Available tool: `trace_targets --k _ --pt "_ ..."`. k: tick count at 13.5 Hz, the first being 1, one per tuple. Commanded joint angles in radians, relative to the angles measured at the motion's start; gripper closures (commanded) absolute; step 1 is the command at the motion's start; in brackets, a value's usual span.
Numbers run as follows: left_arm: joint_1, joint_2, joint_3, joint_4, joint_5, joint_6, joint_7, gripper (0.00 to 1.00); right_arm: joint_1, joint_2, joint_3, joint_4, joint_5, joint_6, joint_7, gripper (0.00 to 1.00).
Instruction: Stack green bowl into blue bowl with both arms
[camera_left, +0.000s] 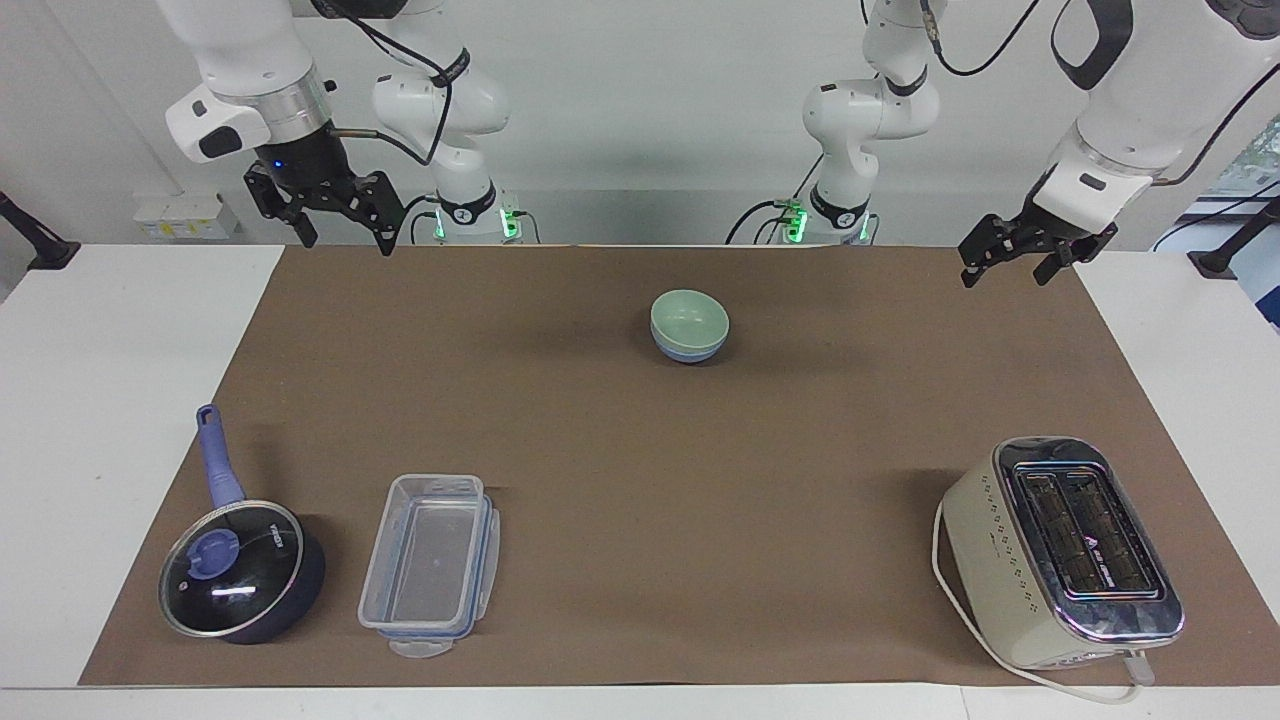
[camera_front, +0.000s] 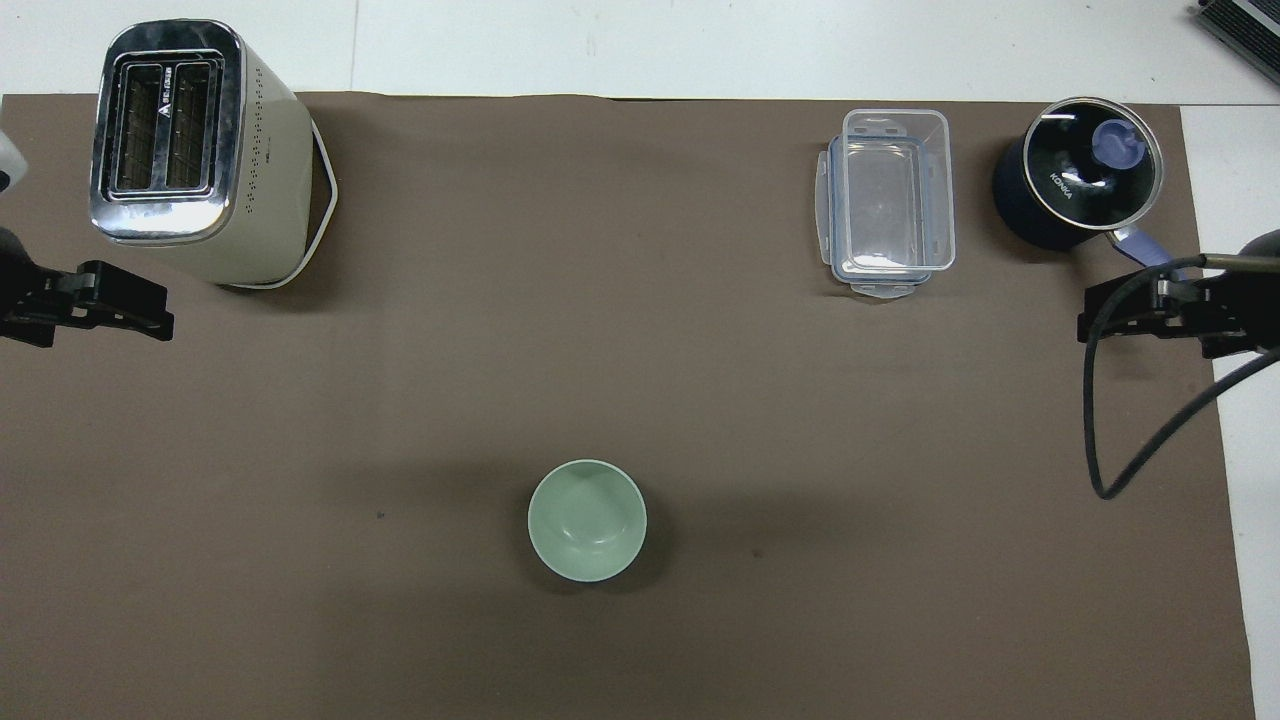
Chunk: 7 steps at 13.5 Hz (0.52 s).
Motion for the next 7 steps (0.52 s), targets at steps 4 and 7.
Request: trace_targets --k 4,7 --pt "0.010 0.002 -0.005 0.019 0.002 -0.025 0.007 0.00 -0.004 -0.044 0.001 -0.059 0.007 0.029 -0.002 0.00" --pt "0.008 0.002 -0.005 0.019 0.002 -0.025 0.007 0.00 -0.004 -0.044 0.001 -0.059 0.002 0.027 -0.002 0.00"
